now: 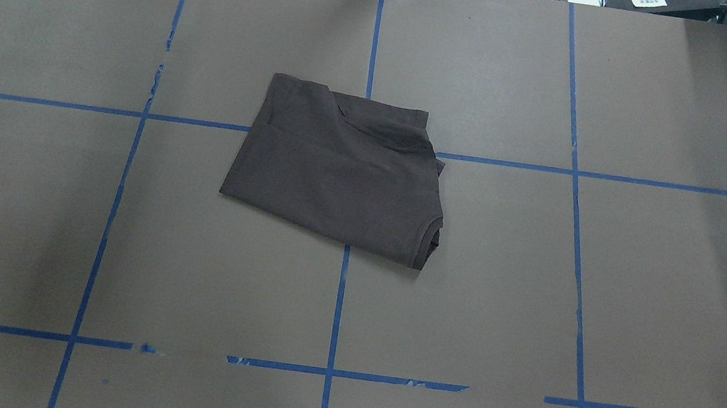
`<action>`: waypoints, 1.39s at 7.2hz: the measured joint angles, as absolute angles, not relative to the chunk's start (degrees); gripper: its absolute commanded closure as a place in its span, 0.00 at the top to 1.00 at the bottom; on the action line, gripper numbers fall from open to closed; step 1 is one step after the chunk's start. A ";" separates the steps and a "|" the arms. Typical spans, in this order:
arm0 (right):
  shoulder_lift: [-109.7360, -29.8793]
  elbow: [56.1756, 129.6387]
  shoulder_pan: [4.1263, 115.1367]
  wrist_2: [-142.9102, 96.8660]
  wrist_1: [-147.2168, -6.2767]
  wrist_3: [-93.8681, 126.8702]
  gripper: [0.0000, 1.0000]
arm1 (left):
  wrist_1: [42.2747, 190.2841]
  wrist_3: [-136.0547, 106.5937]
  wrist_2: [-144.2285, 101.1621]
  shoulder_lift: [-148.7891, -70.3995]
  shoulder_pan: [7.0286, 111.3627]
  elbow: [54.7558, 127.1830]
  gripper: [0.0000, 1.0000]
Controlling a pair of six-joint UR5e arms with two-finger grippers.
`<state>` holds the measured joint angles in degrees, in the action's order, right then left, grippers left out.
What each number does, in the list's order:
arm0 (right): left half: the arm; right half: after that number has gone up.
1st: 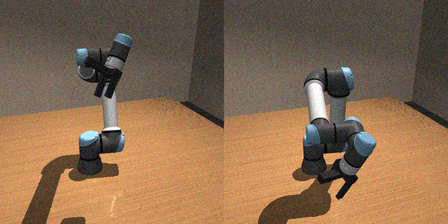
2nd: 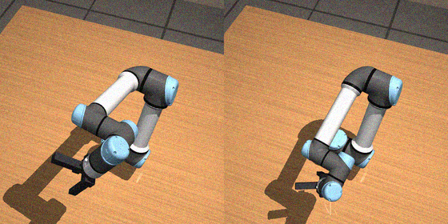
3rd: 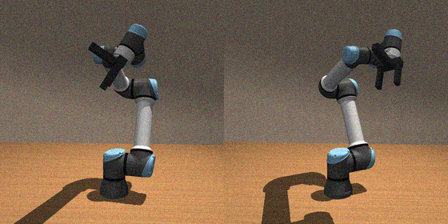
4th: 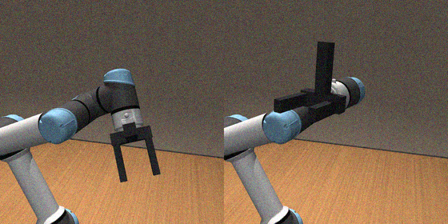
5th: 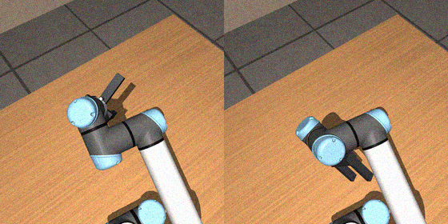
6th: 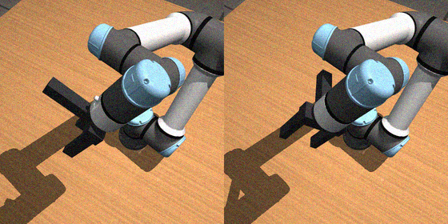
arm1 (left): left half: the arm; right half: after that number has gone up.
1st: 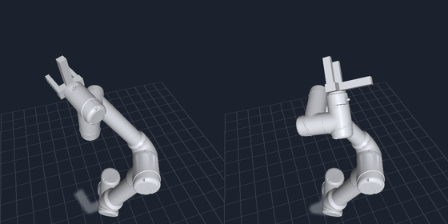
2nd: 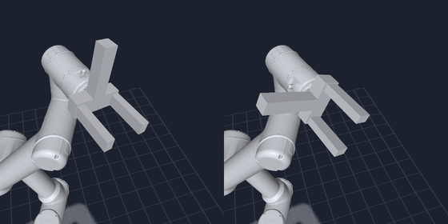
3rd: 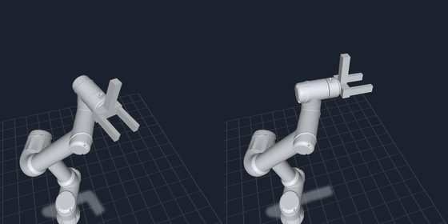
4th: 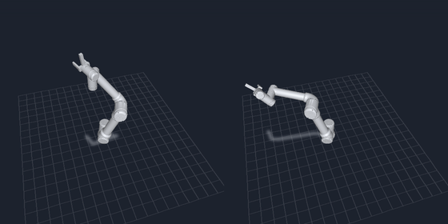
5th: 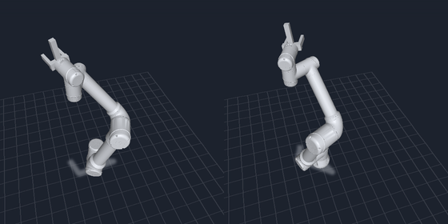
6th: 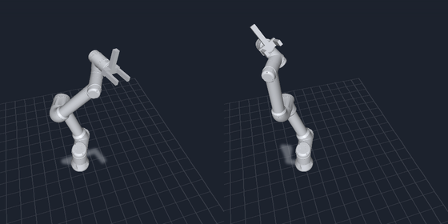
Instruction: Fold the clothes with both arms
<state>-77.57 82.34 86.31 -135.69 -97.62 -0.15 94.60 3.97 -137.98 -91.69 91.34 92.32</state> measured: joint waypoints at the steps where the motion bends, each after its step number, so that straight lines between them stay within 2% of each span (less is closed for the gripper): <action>1: -77.44 82.59 85.82 -135.86 -98.77 -1.04 1.00 | 94.26 3.98 -138.48 -90.02 91.34 94.17 1.00; 10: -78.00 83.74 83.66 -136.08 -98.62 -1.16 1.00 | 94.80 4.22 -138.24 -88.06 91.23 95.92 1.00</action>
<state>-78.00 83.74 83.66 -136.08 -98.62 -1.16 94.80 4.22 -138.24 -88.06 91.23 95.92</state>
